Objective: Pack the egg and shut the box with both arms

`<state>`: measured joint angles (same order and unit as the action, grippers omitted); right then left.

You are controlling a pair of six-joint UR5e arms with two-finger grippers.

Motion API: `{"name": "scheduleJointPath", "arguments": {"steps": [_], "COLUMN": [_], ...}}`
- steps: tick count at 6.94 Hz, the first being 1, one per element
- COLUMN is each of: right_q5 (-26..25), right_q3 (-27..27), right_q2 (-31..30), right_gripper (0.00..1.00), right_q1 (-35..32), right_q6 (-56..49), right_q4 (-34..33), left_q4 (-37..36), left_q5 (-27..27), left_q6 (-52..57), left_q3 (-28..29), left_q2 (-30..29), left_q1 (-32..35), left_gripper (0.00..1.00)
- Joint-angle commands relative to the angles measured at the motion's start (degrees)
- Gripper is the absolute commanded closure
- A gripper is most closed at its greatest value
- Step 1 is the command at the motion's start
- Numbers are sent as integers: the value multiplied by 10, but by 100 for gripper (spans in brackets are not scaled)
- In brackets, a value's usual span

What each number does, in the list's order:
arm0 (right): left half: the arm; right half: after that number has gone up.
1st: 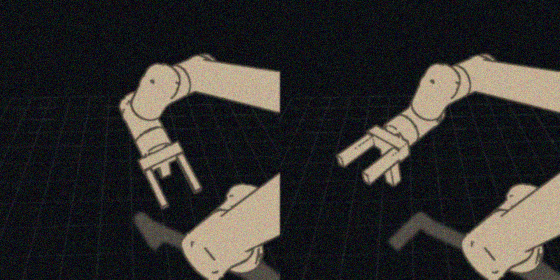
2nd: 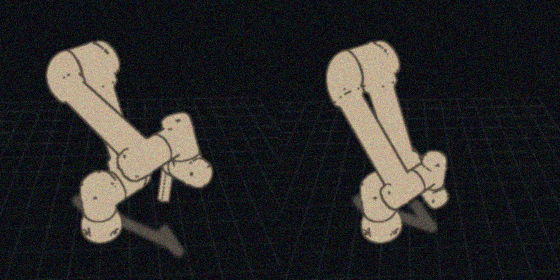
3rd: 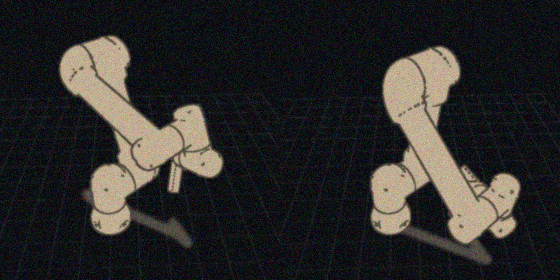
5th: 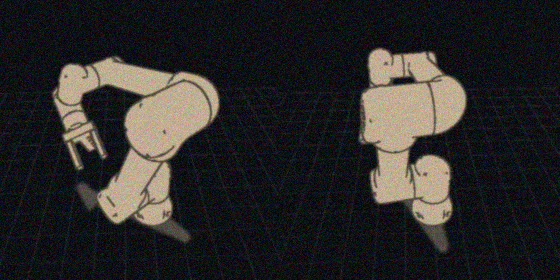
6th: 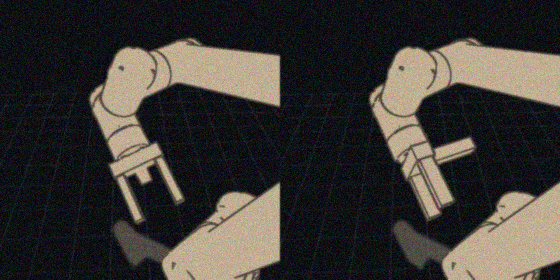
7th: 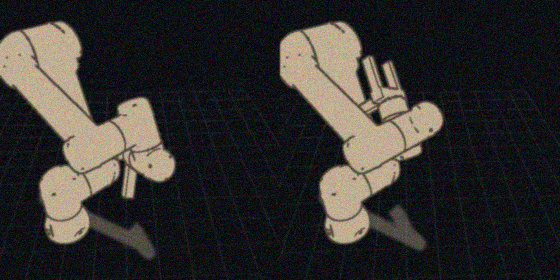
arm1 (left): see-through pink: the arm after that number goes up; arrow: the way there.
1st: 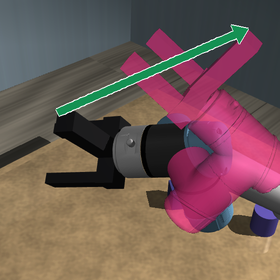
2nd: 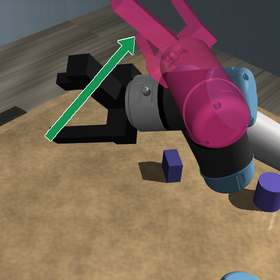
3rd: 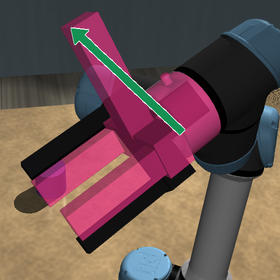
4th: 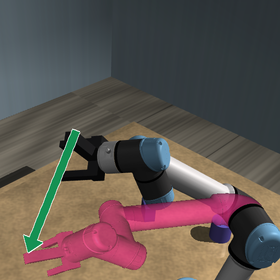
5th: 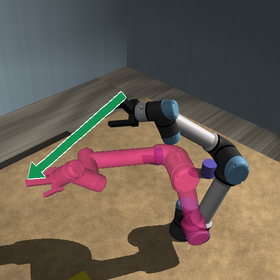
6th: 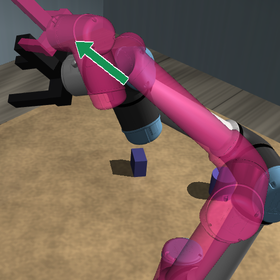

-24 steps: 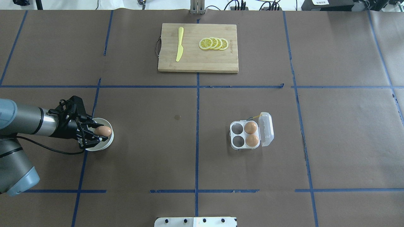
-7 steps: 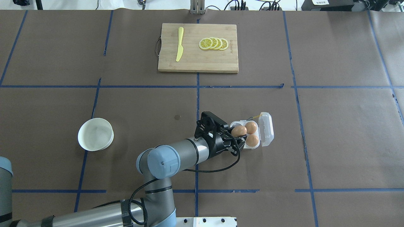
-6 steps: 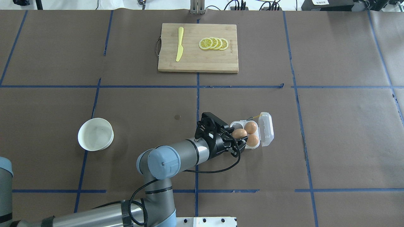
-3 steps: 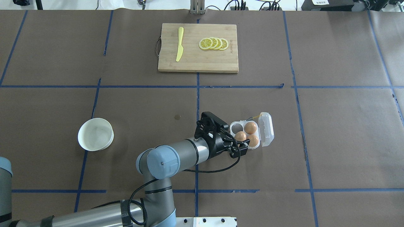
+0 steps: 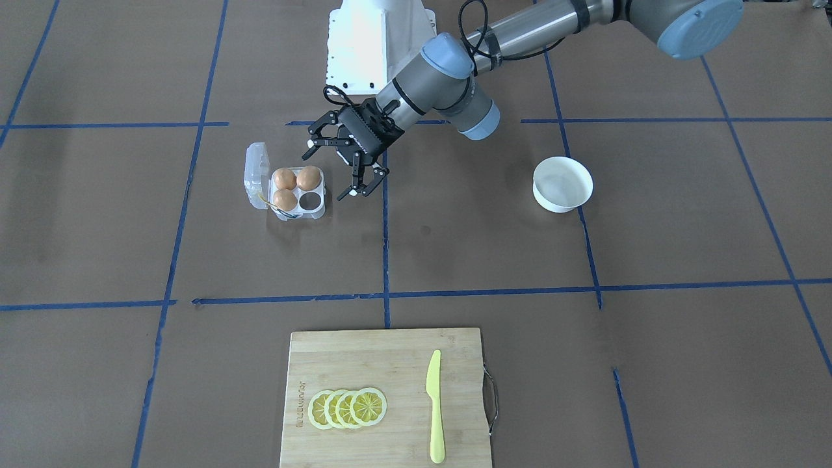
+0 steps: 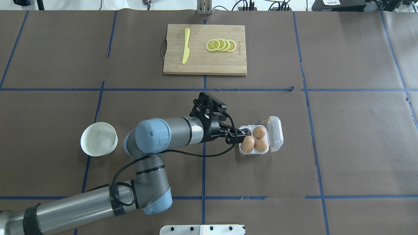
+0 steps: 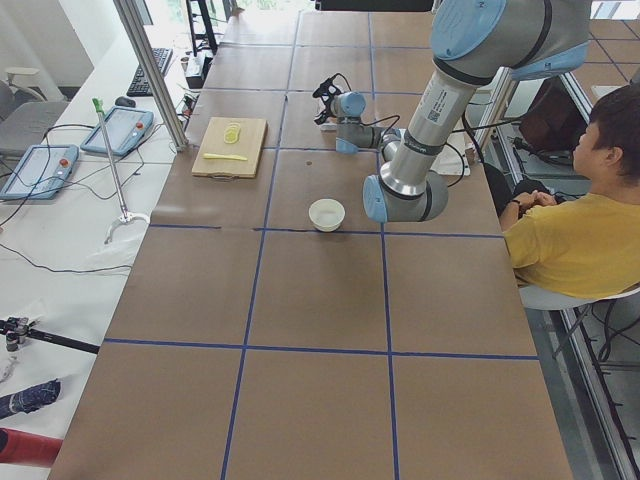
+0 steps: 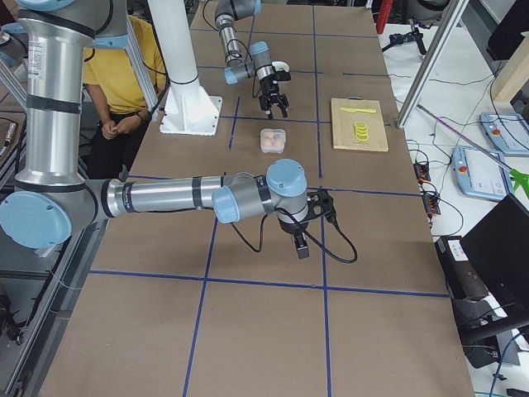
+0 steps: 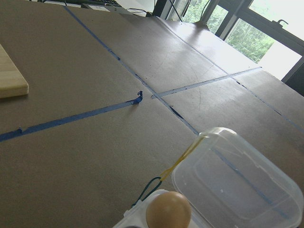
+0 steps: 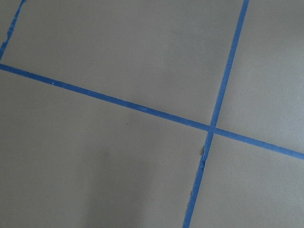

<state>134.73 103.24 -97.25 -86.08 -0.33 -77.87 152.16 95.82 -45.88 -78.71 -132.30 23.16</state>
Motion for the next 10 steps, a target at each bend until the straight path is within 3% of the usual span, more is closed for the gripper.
{"name": "scheduleJointPath", "arguments": {"steps": [1,2,3,4,6,7,8,9,10], "right_q5": [0,0,1,2,1,-1,-5,-4,-10], "right_q3": [6,7,10,14,48,67,88,91,90], "right_q2": [1,2,5,5,5,5,7,12,12], "right_gripper": [0,0,0,0,3,12,28,38,37], "right_q1": [0,0,0,7,43,83,120,141,179], "right_q6": [43,65,88,109,179,241,283,330,409], "right_q4": [1,1,2,2,2,3,6,44,97], "left_q4": [-149,-204,-287,-356,-429,-448,-452,-502,-568], "left_q5": [190,258,288,284,269,269,264,260,250], "left_q6": [20,98,192,318,562,596,598,598,603], "left_q3": [-102,-145,-174,-176,-175,-175,-164,-124,-100], "left_q2": [67,109,143,150,199,236,283,296,296], "left_q1": [116,177,249,308,451,523,572,628,684], "left_gripper": [1,0,0,0,0,0,0,0,0]}}
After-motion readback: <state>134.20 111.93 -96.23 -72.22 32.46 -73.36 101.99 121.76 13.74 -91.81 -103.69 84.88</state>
